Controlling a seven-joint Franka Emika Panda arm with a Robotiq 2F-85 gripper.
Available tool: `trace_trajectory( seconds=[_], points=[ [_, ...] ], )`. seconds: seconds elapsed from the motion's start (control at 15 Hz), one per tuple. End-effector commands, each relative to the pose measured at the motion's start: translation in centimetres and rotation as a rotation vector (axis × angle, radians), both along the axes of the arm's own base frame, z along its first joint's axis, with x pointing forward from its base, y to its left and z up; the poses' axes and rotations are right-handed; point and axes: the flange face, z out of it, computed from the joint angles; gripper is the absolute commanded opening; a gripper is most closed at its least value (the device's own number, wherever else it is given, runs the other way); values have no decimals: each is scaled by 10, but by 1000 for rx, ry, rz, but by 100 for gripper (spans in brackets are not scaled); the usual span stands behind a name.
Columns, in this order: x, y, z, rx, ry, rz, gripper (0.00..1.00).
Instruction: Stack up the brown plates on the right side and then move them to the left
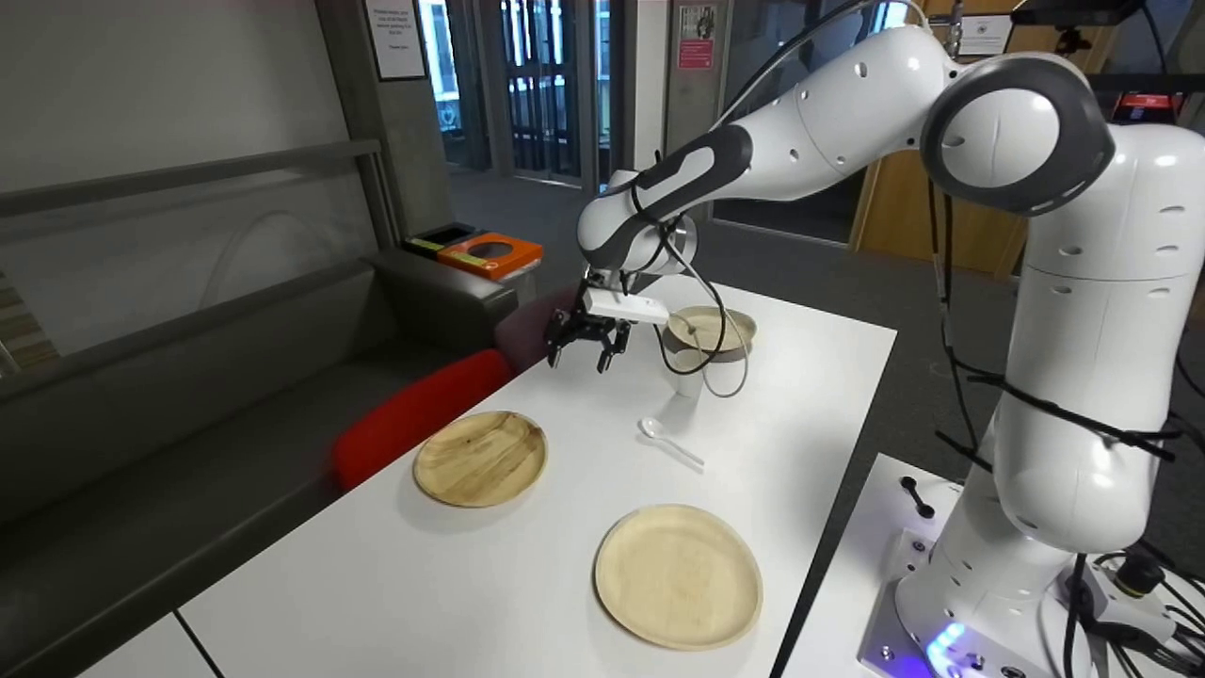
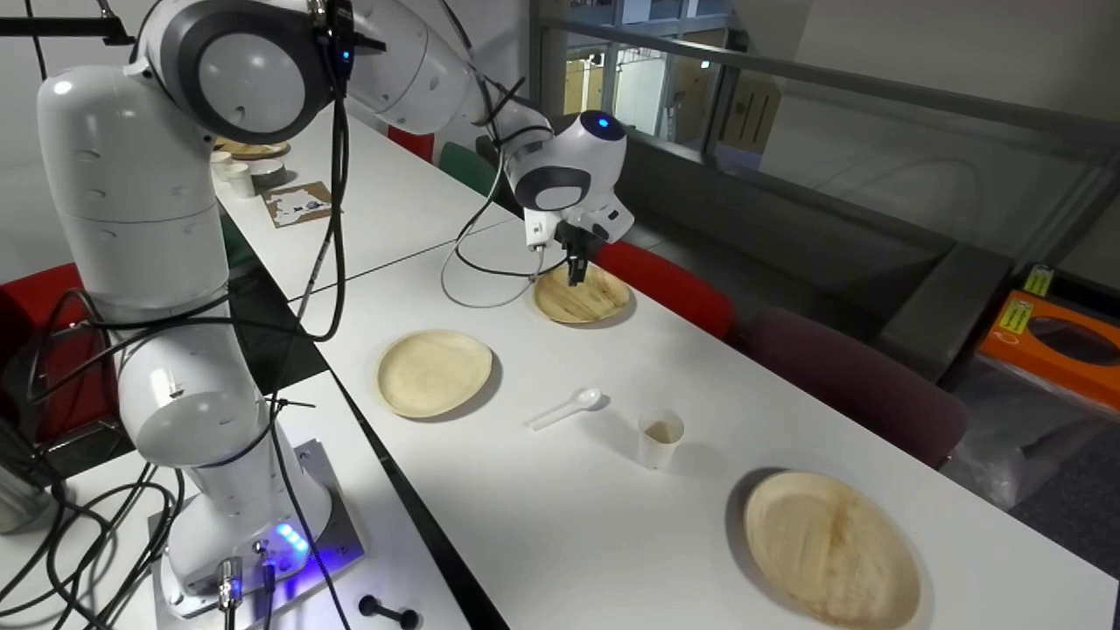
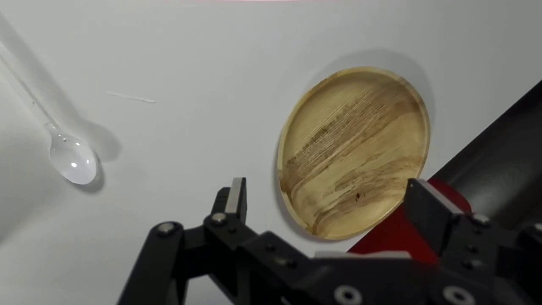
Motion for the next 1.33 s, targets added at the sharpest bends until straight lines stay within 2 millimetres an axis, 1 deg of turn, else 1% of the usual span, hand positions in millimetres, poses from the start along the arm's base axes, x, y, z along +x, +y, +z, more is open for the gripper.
trace_trajectory(
  seconds=[0.0,0.2,0.27,0.33,0.4,0.53,0.73,0.8,0.93,1.07,1.2,1.27],
  points=[
    [0,0,0,-1,3,1,100],
    [0,0,0,-1,1,1,100],
    [2,2,-1,-2,-27,-29,100],
    [12,4,-11,2,-17,-54,100],
    [23,3,-25,-7,3,-83,100],
    [46,0,-71,-21,69,-148,100],
    [73,-1,-128,-7,144,-199,100],
    [82,0,-146,-10,168,-199,100],
    [97,1,-172,-7,191,-215,100],
    [110,2,-189,-2,195,-227,100],
    [120,3,-197,15,190,-231,100],
    [125,4,-196,21,178,-230,100]
  ],
)
